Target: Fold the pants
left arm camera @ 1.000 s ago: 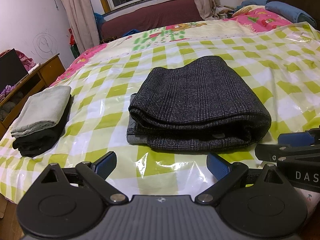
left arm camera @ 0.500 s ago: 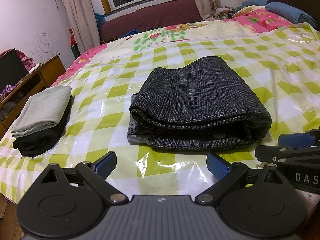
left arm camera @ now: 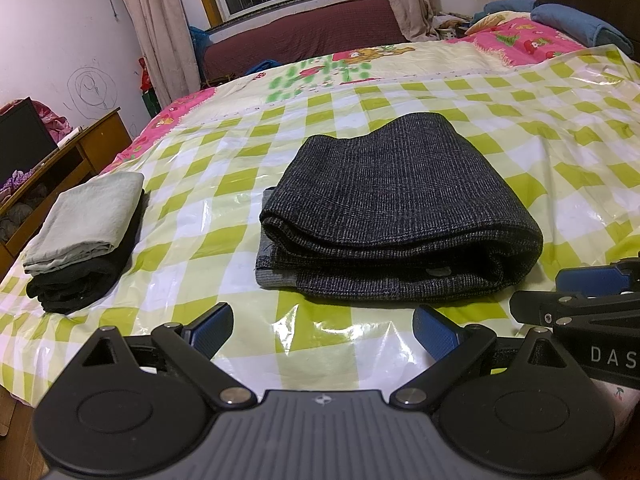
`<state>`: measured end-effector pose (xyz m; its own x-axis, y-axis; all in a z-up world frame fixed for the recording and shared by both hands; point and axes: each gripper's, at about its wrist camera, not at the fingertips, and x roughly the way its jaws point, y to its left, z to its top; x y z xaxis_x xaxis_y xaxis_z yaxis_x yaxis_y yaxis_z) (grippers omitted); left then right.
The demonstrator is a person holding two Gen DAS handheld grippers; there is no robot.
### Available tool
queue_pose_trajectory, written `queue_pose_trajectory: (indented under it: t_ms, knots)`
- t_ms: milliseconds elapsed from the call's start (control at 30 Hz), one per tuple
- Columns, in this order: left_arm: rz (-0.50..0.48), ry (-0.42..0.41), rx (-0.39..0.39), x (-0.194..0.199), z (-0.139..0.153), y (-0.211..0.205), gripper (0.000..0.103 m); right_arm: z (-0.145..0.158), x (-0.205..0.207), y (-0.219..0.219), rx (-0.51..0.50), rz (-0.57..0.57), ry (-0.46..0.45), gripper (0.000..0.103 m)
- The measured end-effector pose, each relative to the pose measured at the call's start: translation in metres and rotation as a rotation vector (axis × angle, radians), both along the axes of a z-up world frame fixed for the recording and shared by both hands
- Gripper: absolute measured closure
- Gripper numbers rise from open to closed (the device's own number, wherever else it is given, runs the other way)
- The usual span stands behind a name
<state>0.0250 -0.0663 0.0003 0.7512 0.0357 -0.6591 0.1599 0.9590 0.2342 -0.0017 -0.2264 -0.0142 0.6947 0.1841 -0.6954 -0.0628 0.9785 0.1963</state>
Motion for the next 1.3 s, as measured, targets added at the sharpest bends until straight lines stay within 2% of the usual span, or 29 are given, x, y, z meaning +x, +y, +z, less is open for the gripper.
queue_pose_trajectory:
  t_ms: [1300]
  knots:
    - [0.0, 0.0, 0.004, -0.0008, -0.0006, 0.0001, 0.0, -0.003, -0.0012, 0.0016, -0.005, 0.004, 0.005, 0.06]
